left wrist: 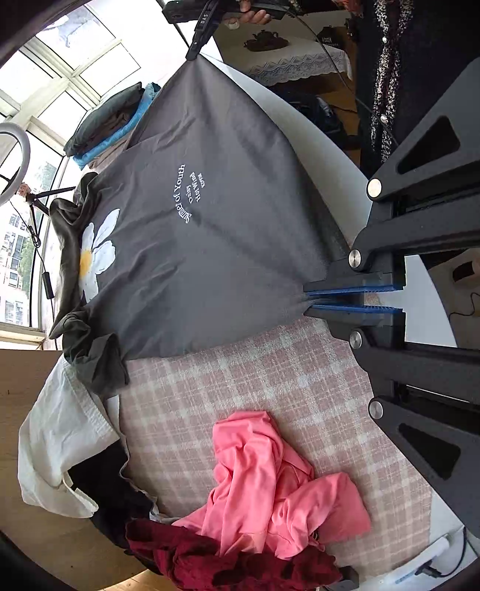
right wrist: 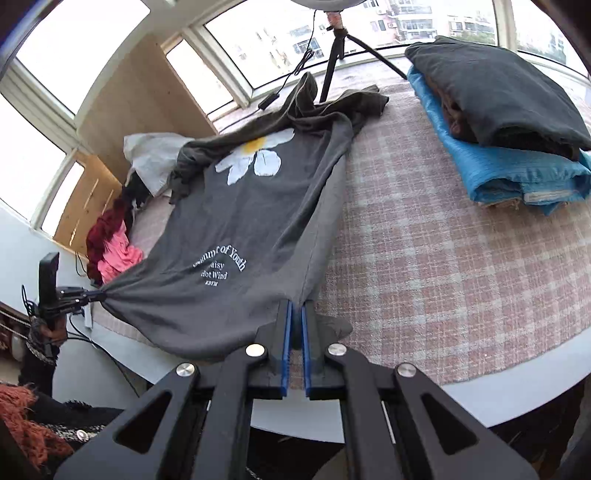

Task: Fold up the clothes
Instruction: 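Grasp the T-shirt hem with both grippers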

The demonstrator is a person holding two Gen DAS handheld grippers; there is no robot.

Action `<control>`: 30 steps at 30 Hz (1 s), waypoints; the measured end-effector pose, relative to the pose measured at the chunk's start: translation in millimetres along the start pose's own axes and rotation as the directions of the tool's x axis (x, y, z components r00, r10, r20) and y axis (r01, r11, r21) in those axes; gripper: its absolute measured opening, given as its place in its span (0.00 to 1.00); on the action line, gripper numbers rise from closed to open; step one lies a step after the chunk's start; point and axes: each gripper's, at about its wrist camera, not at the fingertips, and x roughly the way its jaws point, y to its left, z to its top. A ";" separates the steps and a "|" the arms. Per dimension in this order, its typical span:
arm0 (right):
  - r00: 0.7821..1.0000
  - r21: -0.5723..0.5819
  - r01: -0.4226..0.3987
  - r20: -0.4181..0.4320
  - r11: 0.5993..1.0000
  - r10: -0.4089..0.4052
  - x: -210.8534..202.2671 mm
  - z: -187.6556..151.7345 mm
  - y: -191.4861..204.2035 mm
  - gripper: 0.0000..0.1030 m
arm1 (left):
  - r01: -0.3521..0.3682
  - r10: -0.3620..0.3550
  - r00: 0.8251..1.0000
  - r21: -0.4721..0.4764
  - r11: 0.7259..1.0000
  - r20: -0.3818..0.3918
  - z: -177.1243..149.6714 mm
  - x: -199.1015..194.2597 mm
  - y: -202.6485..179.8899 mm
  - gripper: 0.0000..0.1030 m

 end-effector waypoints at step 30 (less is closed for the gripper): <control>0.894 -0.445 0.328 -0.138 0.833 -0.426 235.0 119.1 4.6 0.27 | 0.025 -0.037 0.985 -0.074 0.997 -0.169 -21.2 60.5 16.7 0.04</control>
